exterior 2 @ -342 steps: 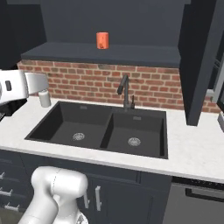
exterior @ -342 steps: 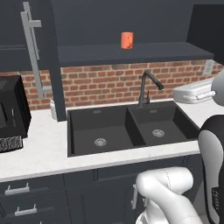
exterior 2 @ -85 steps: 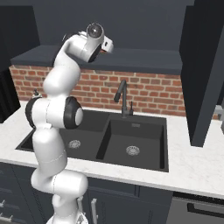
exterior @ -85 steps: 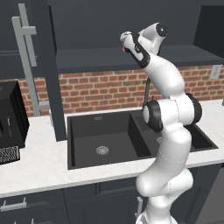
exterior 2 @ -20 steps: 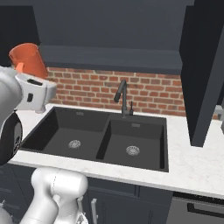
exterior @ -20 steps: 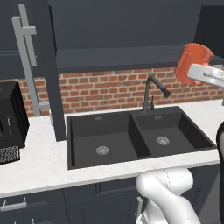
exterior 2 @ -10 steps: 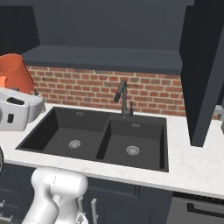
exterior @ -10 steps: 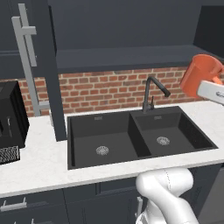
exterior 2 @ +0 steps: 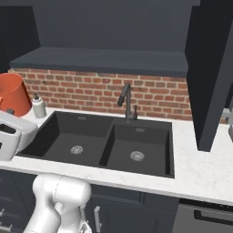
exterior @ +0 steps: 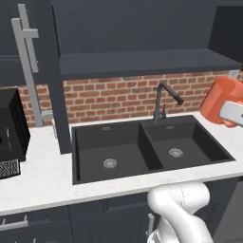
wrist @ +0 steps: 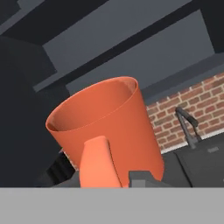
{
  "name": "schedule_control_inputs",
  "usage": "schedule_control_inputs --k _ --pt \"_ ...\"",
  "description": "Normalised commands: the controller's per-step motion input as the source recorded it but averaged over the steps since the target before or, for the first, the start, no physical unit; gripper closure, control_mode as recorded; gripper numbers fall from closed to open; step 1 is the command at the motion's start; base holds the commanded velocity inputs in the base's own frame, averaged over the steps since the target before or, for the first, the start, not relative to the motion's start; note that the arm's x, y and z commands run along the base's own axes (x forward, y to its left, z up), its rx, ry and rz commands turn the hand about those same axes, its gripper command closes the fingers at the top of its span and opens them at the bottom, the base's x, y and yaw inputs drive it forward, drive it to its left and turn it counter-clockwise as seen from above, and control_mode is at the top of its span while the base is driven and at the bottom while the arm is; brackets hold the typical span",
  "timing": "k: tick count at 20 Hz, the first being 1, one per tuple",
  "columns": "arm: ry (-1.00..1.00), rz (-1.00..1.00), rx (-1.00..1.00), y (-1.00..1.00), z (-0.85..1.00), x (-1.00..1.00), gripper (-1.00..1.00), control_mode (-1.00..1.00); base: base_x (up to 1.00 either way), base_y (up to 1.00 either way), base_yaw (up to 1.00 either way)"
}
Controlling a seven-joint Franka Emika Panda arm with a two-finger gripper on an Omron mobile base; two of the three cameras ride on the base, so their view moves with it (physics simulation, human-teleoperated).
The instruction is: Gather all objects into one cabinet and sort the glasses and bowls to opposite sides.
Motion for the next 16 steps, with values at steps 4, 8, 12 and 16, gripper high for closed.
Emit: schedule_control_inputs --k 4,8,12,16 --pt "0.0 0.0 0.0 0.0 0.0 0.0 1.0 1.0 -0.3 -0.01 -0.26" --pt "0.0 0.0 0.0 0.0 0.0 0.0 1.0 1.0 -0.33 -0.04 -0.41" --pt "0.0 0.0 0.0 0.0 0.0 0.0 1.0 1.0 -0.39 0.0 -0.45" --pt "0.0 0.0 0.0 0.0 0.0 0.0 1.0 1.0 -0.43 0.0 -0.52"
